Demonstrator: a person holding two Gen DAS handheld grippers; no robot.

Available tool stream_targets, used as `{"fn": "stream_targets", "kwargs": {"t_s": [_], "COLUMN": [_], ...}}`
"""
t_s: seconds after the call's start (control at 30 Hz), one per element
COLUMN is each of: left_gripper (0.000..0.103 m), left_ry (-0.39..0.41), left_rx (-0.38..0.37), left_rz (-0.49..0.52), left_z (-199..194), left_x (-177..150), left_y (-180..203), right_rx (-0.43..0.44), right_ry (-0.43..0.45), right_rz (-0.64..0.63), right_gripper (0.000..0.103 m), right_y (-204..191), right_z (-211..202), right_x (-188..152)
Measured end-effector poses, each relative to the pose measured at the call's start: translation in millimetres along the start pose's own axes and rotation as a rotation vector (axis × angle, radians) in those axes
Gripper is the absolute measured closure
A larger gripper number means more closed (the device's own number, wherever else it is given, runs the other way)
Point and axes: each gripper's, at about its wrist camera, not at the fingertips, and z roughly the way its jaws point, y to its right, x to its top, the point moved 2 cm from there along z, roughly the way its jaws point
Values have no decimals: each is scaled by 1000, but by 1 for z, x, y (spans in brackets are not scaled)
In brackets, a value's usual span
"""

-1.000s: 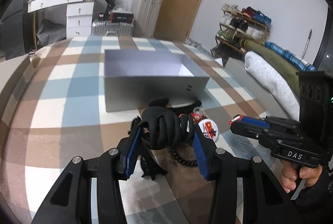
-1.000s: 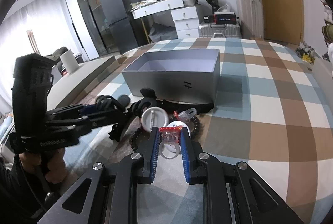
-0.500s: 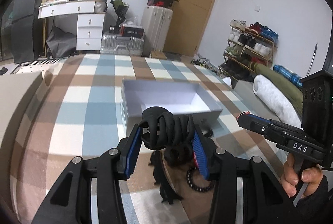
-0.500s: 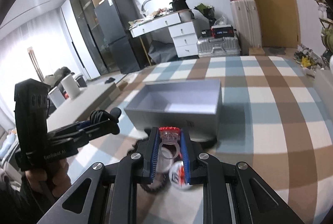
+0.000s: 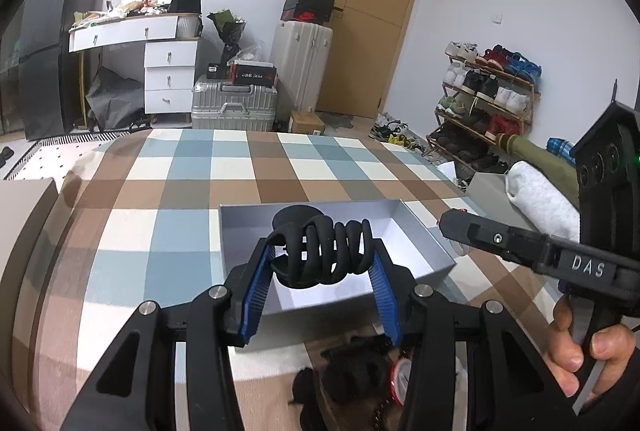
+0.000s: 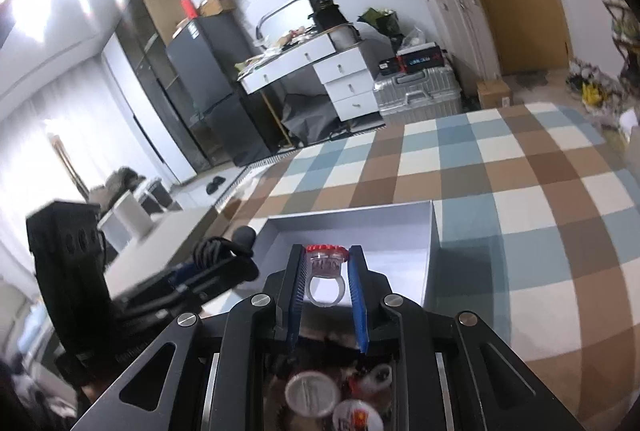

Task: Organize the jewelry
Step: 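Carry ring and clip into the grey box and open both tools to release them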

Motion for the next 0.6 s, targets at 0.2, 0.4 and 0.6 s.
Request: {"fn": "stream_targets", "kwargs": {"t_s": [0.2, 0.4, 0.6], "left_gripper": [61, 61, 61], "left_ry": [0, -2, -9], "left_rx": [-1, -27, -44], "left_rz": [-28, -95, -145], "left_z": [1, 2, 4], "left_x": [0, 0, 2], "left_y": [-9, -13, -17], "right_rx": [-19, -55, -68], "right_ry": [-15, -37, -79], "right_rz": [18, 25, 12], "right_gripper": [82, 82, 81], "right_y": [11, 18, 17], "right_z": [11, 24, 38], "right_x": [3, 4, 4]}}
